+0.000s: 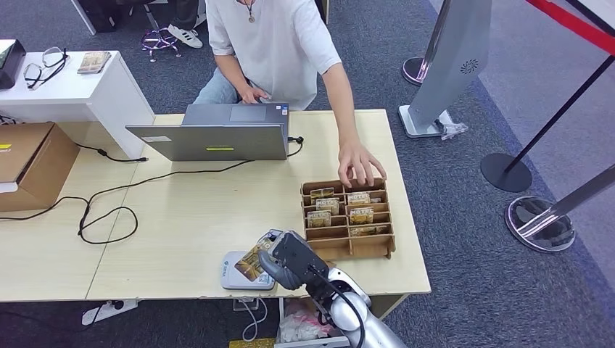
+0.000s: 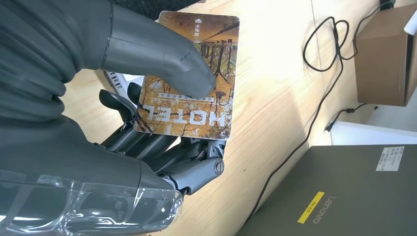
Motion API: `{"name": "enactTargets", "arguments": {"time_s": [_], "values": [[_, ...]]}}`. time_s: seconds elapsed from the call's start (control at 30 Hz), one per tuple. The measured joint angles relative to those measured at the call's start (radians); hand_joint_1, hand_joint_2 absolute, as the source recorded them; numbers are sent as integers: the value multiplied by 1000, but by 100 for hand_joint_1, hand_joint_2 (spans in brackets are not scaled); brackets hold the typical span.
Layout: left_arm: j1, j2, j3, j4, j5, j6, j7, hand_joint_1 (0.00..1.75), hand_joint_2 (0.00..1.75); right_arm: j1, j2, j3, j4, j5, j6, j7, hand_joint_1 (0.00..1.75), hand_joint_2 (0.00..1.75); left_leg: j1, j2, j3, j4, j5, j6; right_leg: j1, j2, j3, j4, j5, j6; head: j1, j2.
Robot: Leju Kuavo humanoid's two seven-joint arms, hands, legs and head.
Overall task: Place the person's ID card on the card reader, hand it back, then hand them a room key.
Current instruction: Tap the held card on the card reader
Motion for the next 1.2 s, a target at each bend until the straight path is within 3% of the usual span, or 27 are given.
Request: {"name": "enactTargets", "arguments": {"time_s": [0.83, 1.2], "values": [[-10, -8, 0, 0, 2, 3, 11, 0, 0, -55, 41, 5, 177, -17, 7, 30, 175, 175, 0, 0, 0, 0, 0, 0, 0, 0, 0, 0, 0, 0, 0, 0], [-10, -8, 0, 0, 0, 3, 14, 0, 0, -88, 49, 8, 272, 56, -116, 92, 175, 175, 0, 0, 0, 0, 0, 0, 0, 0, 0, 0, 0, 0, 0, 0]]}}
